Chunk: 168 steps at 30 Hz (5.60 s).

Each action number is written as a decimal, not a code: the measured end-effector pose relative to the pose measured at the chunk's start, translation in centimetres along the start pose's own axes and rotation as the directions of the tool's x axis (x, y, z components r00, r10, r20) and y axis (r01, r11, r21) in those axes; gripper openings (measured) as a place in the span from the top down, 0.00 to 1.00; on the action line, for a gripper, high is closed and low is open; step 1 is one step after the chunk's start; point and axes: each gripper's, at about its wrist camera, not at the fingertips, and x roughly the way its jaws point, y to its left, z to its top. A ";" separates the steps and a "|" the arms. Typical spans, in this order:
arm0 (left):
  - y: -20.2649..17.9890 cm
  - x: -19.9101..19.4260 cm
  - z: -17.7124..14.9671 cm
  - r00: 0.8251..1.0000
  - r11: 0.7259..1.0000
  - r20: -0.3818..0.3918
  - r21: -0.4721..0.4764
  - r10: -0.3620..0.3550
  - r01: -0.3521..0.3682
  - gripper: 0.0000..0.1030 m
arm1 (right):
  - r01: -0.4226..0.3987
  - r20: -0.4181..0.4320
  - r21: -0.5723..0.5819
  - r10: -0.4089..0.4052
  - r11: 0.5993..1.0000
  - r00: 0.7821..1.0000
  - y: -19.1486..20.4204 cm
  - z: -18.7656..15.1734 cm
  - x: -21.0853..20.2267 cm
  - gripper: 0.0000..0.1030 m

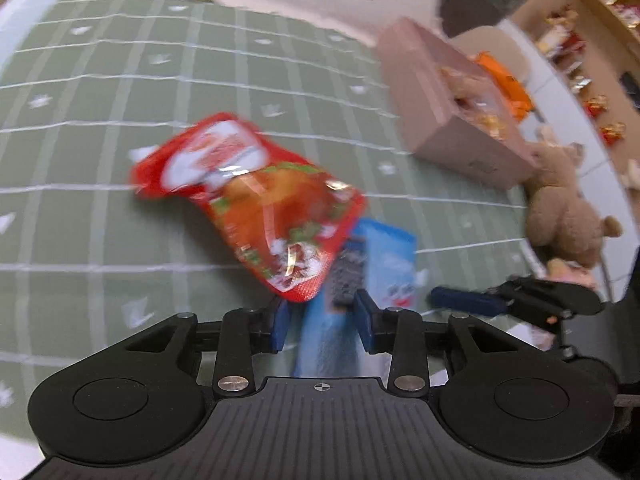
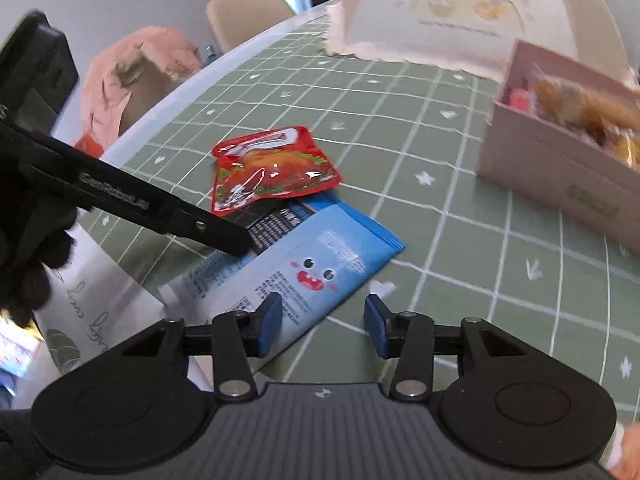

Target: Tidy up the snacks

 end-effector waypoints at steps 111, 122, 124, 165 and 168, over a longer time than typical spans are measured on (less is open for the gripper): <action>-8.2 5.0 0.0 0.951 0.902 0.090 0.301 0.295 -0.308 0.24 | 0.247 0.046 0.244 -0.265 0.938 0.963 -6.2 -4.5 -2.7 0.00; -6.5 3.0 -0.5 0.963 0.955 0.095 0.131 0.253 -0.264 0.51 | 0.262 -0.048 0.336 -0.261 0.905 0.964 -5.7 -1.6 -1.3 0.00; -6.3 2.5 -1.0 0.960 0.952 0.092 0.133 0.265 -0.276 0.51 | 0.291 -0.056 0.308 -0.288 0.906 0.956 -5.0 -1.0 -0.4 0.00; -17.7 -6.5 7.7 0.873 0.948 0.482 0.306 -0.076 -0.086 0.78 | 0.309 0.299 0.252 -0.378 0.917 0.876 -7.9 0.4 -16.4 0.33; -17.5 -4.1 13.5 0.874 0.964 0.442 0.245 -0.203 0.100 0.76 | 0.349 0.301 0.263 -0.421 0.899 0.856 -8.1 0.9 -17.2 0.33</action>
